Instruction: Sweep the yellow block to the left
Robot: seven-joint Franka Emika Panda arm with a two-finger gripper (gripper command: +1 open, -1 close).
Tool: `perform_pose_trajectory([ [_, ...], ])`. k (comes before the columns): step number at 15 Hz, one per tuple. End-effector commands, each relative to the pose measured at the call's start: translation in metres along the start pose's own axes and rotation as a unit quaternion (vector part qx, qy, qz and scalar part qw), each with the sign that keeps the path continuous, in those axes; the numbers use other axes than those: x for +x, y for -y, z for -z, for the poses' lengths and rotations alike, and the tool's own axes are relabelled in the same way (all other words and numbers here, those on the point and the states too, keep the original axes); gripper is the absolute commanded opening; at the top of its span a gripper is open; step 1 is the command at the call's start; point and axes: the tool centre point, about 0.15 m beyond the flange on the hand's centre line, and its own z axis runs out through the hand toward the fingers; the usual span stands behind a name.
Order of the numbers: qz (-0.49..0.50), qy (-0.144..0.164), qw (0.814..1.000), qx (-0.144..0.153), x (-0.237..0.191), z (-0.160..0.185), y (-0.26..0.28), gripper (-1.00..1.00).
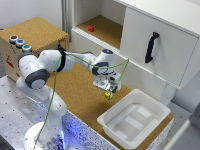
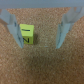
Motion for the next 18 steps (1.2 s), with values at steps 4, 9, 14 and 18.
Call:
perform_pose_trajectory([
  [4, -0.041, 0.021, 0.998, 0.051, 0.047, -0.039, -0.024, -1.00],
  [9, -0.029, 0.016, 0.998, 0.058, 0.053, -0.045, -0.011, -1.00],
  [14, -0.015, 0.017, 0.998, 0.054, 0.059, -0.046, 0.013, -1.00],
  [18, -0.009, 0.014, 0.999, 0.049, 0.061, -0.048, 0.027, -1.00],
])
